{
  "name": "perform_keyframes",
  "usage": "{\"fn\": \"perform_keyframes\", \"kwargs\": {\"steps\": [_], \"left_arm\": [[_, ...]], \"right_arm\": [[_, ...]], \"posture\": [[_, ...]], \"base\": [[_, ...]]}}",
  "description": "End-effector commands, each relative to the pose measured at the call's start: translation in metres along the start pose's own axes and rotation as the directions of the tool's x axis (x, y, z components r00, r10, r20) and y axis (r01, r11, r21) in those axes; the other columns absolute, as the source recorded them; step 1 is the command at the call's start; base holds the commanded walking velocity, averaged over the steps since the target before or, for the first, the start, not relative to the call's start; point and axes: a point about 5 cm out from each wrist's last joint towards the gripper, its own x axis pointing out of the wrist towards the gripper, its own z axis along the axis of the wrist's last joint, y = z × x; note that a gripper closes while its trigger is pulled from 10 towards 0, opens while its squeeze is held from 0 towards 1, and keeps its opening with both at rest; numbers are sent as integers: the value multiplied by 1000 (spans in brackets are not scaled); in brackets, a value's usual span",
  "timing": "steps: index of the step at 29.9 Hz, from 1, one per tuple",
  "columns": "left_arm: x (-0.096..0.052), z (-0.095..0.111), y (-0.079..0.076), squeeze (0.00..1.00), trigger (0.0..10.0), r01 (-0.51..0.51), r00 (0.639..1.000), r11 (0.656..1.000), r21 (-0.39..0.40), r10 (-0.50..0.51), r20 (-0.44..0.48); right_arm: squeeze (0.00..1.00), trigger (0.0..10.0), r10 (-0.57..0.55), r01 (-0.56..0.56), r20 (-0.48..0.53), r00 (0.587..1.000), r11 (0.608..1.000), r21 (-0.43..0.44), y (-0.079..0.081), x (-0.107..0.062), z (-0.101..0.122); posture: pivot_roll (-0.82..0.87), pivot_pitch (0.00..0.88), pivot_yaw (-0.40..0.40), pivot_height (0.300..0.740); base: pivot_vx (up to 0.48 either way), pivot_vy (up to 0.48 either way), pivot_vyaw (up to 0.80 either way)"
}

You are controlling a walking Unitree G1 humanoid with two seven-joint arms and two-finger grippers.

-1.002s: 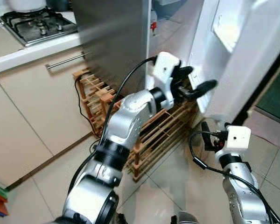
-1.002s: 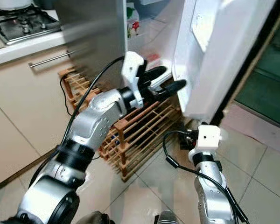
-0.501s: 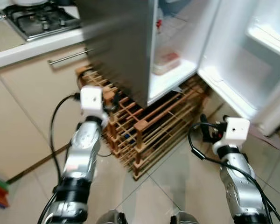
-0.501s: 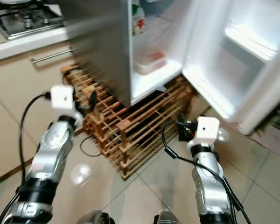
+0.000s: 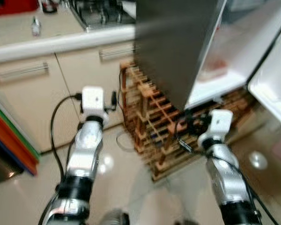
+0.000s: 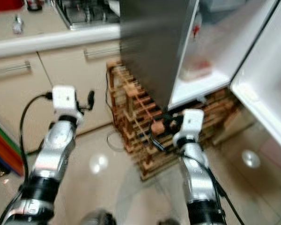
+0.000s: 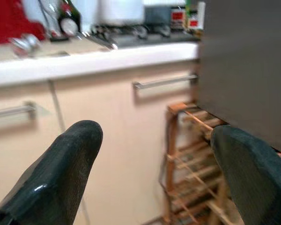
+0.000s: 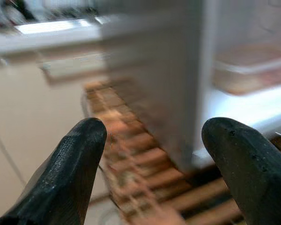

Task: Restocking fridge

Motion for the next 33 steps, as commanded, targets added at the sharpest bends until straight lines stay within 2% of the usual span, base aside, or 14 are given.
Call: {"fn": "perform_keyframes", "kwargs": {"steps": [1,6,9,10,11,16,17,19,22,26,28,33], "left_arm": [[-1,-1,-11,0,10000,46,999,999,5,-46,-8],[-1,-2,-15,0,10000,59,998,998,22,-59,-7],[1,-2,-17,0,10000,84,996,996,-6,-84,-15],[2,5,-21,0,10000,132,991,988,-79,-130,27],[3,8,-22,0,10000,144,989,985,-94,-140,41],[6,14,-27,0,10000,141,988,988,-66,-136,67],[7,19,-30,0,10000,147,985,988,-38,-143,93],[7,21,-32,0,10000,149,984,988,-33,-145,106],[7,23,-31,0,10000,152,982,988,-26,-148,115],[7,21,-29,0,10000,141,985,989,-39,-136,106],[7,20,-29,0,10000,138,986,989,-47,-132,103],[7,21,-30,0,10000,138,985,990,-42,-132,113]], "right_arm": [[0,10000,-3,3,-18,1000,1000,11,-2,-3,-7],[0,10000,34,-34,-7,999,999,9,3,-2,-5],[0,10000,40,-40,-1,999,999,9,3,-1,-4],[0,10000,45,-45,4,999,999,6,3,1,-3],[0,10000,48,-48,6,999,999,5,3,1,-3],[0,10000,57,-57,14,998,997,-50,4,5,1],[0,10000,19,-18,20,1000,997,-75,1,8,4],[0,10000,-4,6,27,1000,996,-88,-1,9,5],[0,10000,-20,34,127,992,993,-109,-1,11,23],[0,10000,-20,43,199,980,993,-111,3,15,38],[0,10000,17,5,195,981,994,-109,7,17,38],[0,10000,26,-6,172,985,994,-113,8,17,34]], "posture": [[-33,0,5,740],[-29,0,1,740],[-20,0,1,740],[-18,0,-7,740],[-20,0,-9,740],[-25,0,-13,740],[-30,0,-12,740],[-30,0,-11,740],[-36,0,-3,740],[-42,0,3,740],[-40,0,0,740],[-36,0,-5,740]], "base": [[0,0,400],[0,0,240],[0,0,0],[319,0,0],[319,0,0],[448,0,94],[480,0,0],[480,0,0],[480,0,0],[468,0,0],[461,0,0],[461,0,361]]}}
